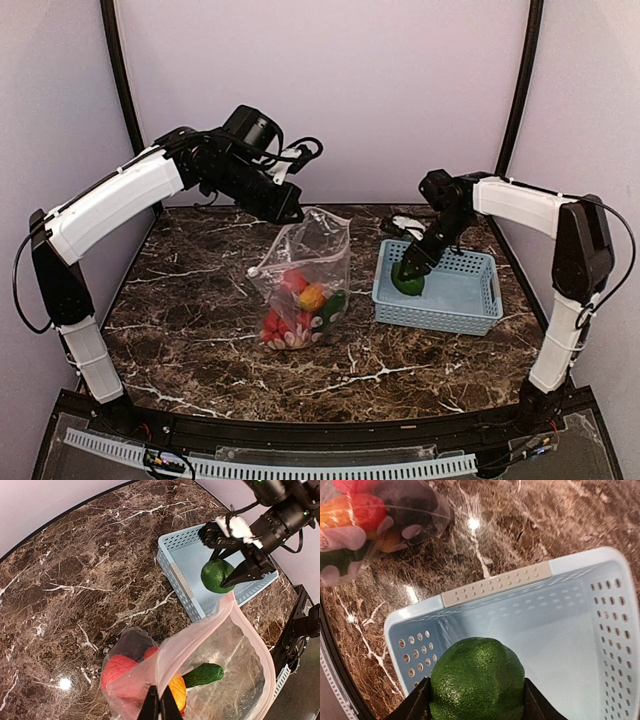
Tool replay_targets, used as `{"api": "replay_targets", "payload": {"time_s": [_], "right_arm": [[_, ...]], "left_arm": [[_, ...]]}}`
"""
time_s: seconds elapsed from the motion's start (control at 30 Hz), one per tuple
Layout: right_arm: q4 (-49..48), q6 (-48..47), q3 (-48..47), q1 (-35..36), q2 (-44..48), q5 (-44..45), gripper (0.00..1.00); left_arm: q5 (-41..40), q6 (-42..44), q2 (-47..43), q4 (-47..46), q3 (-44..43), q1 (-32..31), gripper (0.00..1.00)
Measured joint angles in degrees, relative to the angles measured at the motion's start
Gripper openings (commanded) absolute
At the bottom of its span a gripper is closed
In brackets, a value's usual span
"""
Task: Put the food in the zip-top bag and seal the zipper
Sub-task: Pick up the fake fruit from the bin, then place the fake fruit in the zipper food storage bag.
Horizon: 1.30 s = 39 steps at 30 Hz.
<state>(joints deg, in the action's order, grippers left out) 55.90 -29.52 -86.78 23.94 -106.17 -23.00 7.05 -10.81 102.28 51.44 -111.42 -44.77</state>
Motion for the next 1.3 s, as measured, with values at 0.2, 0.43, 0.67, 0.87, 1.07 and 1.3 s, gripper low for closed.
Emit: {"api": "replay_targets", "payload": {"time_s": [0.2,0.43,0.67,0.87,1.07,1.3], "right_arm": [[4.04,-0.52,-8.59,0.28,4.5,-0.11,0.46],[5.14,-1.92,-15.41,5.31,11.37,-3.39,0.48],[3.69,-2.1,-17.29,11.5,13.99,-9.05,0.48],[3.19,-1.62,-24.09,14.84,10.93,-11.58,0.48],[0.98,-1.77,-26.64,17.16,9.57,-13.11,0.5],[-5.97,-2.91,-24.26,18.34,9.22,-13.46,0.52]], "left_arm": [[0.46,-0.39,0.0,-0.66,0.26,0.0,0.01],[0.9,-0.96,-0.09,-2.12,1.33,0.0,0.01],[1.49,-1.79,-0.09,-2.99,1.55,0.0,0.01],[2.08,-2.12,-0.09,-3.63,1.99,0.0,0.01],[2.62,-2.54,-0.11,-4.5,3.17,0.0,0.01],[2.8,-2.69,-0.22,-4.74,3.56,0.0,0.01]]}}
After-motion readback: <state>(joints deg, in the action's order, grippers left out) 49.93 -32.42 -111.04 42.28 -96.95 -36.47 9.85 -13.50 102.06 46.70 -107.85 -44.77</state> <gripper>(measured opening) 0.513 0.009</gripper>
